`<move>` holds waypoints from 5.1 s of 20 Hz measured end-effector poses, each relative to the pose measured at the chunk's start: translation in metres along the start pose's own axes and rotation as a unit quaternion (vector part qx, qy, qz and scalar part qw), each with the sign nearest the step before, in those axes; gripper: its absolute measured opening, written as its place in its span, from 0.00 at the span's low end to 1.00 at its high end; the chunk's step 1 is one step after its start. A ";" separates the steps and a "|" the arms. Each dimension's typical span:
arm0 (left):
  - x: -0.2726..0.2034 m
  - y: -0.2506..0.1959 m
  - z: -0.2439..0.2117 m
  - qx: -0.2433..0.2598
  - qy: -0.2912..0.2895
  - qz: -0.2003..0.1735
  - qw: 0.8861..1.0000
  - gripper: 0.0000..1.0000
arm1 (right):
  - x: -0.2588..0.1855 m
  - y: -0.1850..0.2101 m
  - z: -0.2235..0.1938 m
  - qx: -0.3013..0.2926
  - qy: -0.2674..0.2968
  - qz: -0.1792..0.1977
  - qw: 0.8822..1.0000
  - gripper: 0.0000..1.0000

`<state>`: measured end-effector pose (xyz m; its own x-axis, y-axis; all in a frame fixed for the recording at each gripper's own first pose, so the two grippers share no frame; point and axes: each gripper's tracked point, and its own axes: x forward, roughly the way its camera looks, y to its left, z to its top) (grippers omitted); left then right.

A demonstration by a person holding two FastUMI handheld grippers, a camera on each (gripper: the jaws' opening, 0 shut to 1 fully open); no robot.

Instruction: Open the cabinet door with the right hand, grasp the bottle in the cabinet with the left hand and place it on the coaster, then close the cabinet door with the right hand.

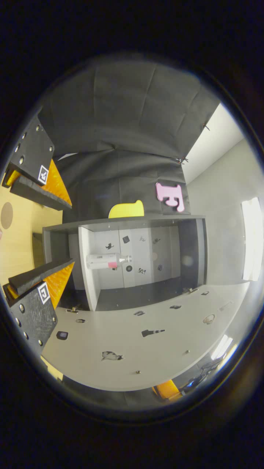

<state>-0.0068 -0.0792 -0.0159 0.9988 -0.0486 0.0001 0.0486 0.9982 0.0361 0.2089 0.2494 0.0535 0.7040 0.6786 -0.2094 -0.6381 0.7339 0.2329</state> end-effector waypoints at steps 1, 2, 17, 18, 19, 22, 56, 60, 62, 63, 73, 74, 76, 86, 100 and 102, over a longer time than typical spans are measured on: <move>0.001 -0.006 0.001 0.000 -0.002 -0.001 1.000 0.80 | -0.002 -0.003 0.001 0.003 -0.004 -0.006 1.000 0.15; 0.002 -0.011 0.003 0.002 -0.003 -0.001 1.000 0.80 | -0.005 -0.005 0.001 0.007 -0.008 -0.013 1.000 0.15; 0.023 -0.068 0.021 0.039 -0.002 0.049 0.998 0.79 | -0.078 -0.036 -0.002 0.001 -0.052 -0.044 0.998 0.18; 0.031 -0.065 0.029 0.037 -0.007 0.049 0.998 0.80 | -0.086 -0.053 -0.004 0.007 -0.056 -0.067 0.996 0.19; 0.037 -0.064 0.037 0.032 -0.011 0.047 0.998 0.81 | -0.092 -0.068 -0.004 0.016 -0.060 -0.090 0.994 0.19; 0.069 -0.062 0.052 0.017 -0.013 0.037 0.999 0.80 | -0.109 -0.108 -0.015 0.016 -0.069 -0.162 0.984 0.74; 0.360 -0.093 0.002 -0.050 0.045 -0.114 0.991 0.74 | -0.065 -0.191 -0.085 0.019 0.010 -0.414 0.910 0.98; 0.345 -0.084 0.010 -0.053 0.043 -0.111 0.991 0.74 | -0.064 -0.187 -0.085 0.019 0.009 -0.403 0.915 0.98; 0.331 -0.073 0.018 -0.055 0.034 -0.103 0.993 0.73 | -0.062 -0.185 -0.083 0.015 0.008 -0.394 0.919 0.98; 0.323 -0.066 0.020 -0.056 0.032 -0.099 0.993 0.72 | -0.060 -0.183 -0.081 0.013 0.007 -0.387 0.922 0.98; 0.225 0.011 0.014 -0.054 0.023 -0.033 0.998 0.72 | -0.039 -0.173 -0.084 0.001 0.014 -0.319 0.948 0.98; 0.214 0.018 0.011 -0.055 0.024 -0.025 0.998 0.72 | -0.038 -0.172 -0.085 0.001 0.016 -0.311 0.950 0.98; 0.193 0.031 0.003 -0.059 0.025 -0.009 0.998 0.72 | -0.037 -0.168 -0.085 -0.001 0.014 -0.299 0.954 0.98; 0.099 0.069 -0.067 -0.090 0.044 0.054 0.994 0.72 | -0.052 -0.176 -0.088 0.021 -0.001 -0.292 0.956 0.98; 0.048 0.103 -0.224 -0.081 0.109 0.130 0.982 0.72 | -0.070 -0.185 -0.083 0.044 -0.010 -0.314 0.948 0.98; 0.044 0.106 -0.241 -0.076 0.113 0.136 0.981 0.73 | -0.071 -0.186 -0.084 0.035 -0.001 -0.319 0.947 0.98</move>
<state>0.0423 0.0328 -0.2532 0.9488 0.2131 -0.2333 -0.2380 0.9676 -0.0839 0.2515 0.0674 -0.0547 0.9401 0.0976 -0.3267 -0.0603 0.9907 0.1224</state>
